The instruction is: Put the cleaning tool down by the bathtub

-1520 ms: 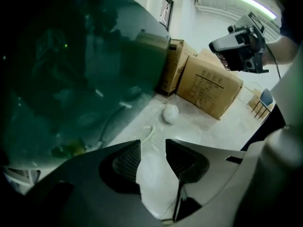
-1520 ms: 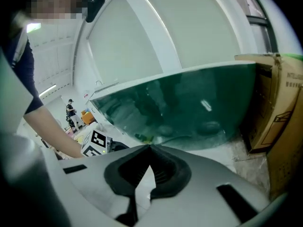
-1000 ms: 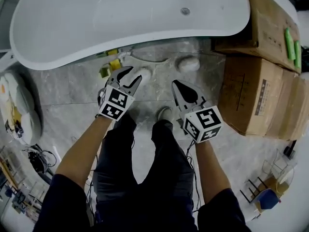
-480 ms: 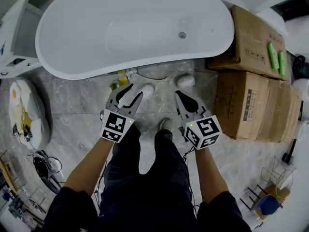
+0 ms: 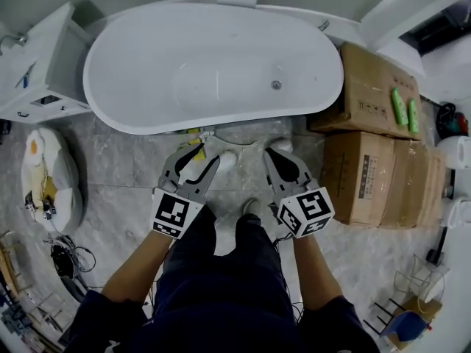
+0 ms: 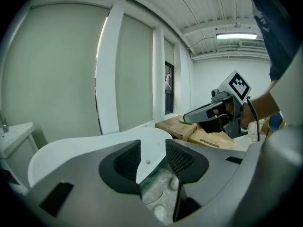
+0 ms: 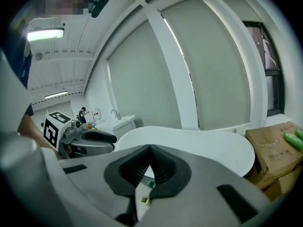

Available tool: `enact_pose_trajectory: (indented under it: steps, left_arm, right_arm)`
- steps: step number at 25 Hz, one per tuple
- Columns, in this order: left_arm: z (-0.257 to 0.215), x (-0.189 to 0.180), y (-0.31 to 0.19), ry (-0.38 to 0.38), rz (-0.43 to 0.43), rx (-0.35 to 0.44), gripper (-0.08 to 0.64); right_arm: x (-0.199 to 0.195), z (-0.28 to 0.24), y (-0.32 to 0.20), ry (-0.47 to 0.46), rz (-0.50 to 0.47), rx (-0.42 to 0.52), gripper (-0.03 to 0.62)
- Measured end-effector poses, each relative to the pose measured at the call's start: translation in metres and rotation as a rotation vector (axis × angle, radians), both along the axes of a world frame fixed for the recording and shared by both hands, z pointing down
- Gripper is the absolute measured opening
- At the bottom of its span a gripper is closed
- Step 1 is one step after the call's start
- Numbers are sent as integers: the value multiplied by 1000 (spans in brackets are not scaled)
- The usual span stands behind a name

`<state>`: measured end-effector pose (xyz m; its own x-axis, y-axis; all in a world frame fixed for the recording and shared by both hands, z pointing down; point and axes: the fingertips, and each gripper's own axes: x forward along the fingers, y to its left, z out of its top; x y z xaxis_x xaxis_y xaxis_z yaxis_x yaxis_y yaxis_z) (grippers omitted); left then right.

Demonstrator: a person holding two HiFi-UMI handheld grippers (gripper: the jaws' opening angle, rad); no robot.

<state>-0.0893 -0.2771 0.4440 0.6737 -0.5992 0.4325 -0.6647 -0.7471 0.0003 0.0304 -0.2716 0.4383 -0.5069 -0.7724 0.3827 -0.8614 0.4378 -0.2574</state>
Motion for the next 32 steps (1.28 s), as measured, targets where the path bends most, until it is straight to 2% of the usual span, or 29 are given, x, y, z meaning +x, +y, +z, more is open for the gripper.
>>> enact_pose_trajectory:
  steps: [14, 22, 32]
  left_arm:
    - [-123, -20, 9, 49, 0, 181, 181]
    - [-165, -24, 17, 66, -7, 252, 181]
    - [-187, -23, 12, 106, -28, 293, 181]
  right_arm:
    - [-21, -98, 18, 2, -44, 153, 5]
    - [-22, -143, 24, 2, -63, 236, 5]
    - [-20, -174, 22, 2, -77, 299, 5]
